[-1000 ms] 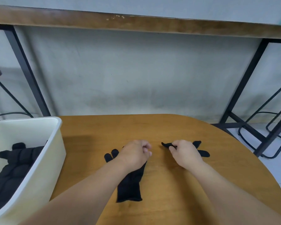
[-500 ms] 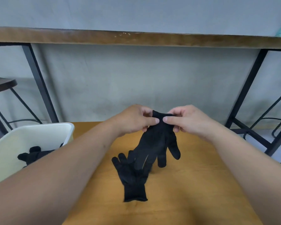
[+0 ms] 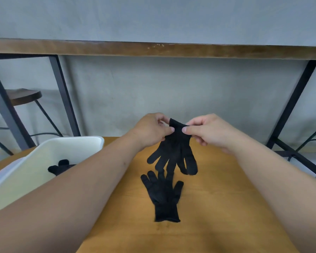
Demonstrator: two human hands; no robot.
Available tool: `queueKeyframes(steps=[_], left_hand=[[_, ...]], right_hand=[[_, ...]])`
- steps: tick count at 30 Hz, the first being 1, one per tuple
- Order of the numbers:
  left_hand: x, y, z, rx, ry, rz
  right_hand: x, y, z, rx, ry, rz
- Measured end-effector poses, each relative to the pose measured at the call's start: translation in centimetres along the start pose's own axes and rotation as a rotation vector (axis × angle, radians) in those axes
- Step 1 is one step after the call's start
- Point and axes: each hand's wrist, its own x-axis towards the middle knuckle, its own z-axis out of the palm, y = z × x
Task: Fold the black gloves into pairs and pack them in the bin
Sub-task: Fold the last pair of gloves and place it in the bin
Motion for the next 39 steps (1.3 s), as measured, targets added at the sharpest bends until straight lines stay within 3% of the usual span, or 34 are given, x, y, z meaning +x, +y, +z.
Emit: queueKeyframes(steps=[5,9,15,19,23,28,31,34,39], left_hand=[[-0.4,-0.4,0.3,-0.283,-0.076,-0.098],[-0.5,-1.0,0.1,-0.333,-0.111,-0.135],[-0.3,-1.9,-1.2,-0.118,-0.163,-0.053],[0.0,-2.5,-1.5,0.025,-0.159,-0.055],[0.6,-3.0,-1.0,-0.023,-0.091,-0.063],[0.0,-2.4,-0.8,0.042,0.087,0.029],[-1.8,-3.5,-0.2,0.104,0.153,0.104],[-4.3,-7.6,2.1,0.259,0.08,0.159],[-8.6,-15.8,6.3,0.369,-0.163,0.017]], right_hand=[[0.2,0.1,2.2,0.323,-0.043,0.09],[0.1,0.0,3.0,0.295,-0.078,0.094],[0.1,-0.3,2.3,0.029,-0.165,0.082],[0.7,-0.1,2.3,0.073,-0.204,0.102],[2.4,0.9,2.9,0.039,-0.106,0.1],[2.8,1.2,3.6,-0.081,0.088,-0.102],[1.3,2.1,4.4,-0.145,0.123,-0.195],[-1.2,4.7,6.6,-0.265,0.079,-0.234],[-4.8,11.4,11.9,-0.484,-0.177,-0.118]])
